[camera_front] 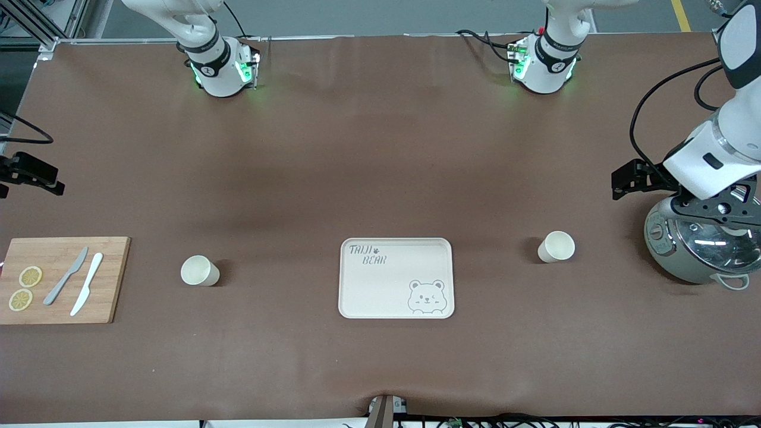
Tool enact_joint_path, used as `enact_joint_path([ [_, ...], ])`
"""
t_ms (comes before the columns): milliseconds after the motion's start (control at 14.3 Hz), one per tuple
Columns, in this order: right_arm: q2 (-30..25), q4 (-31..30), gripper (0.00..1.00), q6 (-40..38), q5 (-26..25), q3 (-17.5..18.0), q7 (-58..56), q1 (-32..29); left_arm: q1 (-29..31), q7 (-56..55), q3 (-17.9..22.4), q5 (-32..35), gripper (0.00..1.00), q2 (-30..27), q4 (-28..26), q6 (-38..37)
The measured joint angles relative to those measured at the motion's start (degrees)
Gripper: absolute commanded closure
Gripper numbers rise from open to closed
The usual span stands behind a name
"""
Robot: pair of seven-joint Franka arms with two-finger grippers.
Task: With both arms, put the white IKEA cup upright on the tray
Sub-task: 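Lower the left gripper to one cup while the right gripper reaches another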
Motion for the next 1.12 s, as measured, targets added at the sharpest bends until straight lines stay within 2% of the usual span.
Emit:
enact_joint_path([
  [279,0.00,0.00,0.00,0.01,0.00,0.00,0.00,0.00,-0.06,0.00,-0.02,0.00,0.00,0.05,-0.23,0.00],
  [419,0.00,0.02,0.00,0.03,0.00,0.00,0.00,0.00,-0.17,0.01,-0.31,0.01,0.00,0.53,-2.26,1.29],
  [767,0.01,0.04,0.00,0.06,0.00,0.22,0.00,0.03,-0.35,0.01,-2.26,0.05,0.00,3.03,-20.14,21.31],
  [1116,1.26,0.01,0.00,0.21,0.02,0.92,0.01,0.42,1.86,3.44,-2.04,0.10,0.00,2.90,-29.67,33.18],
])
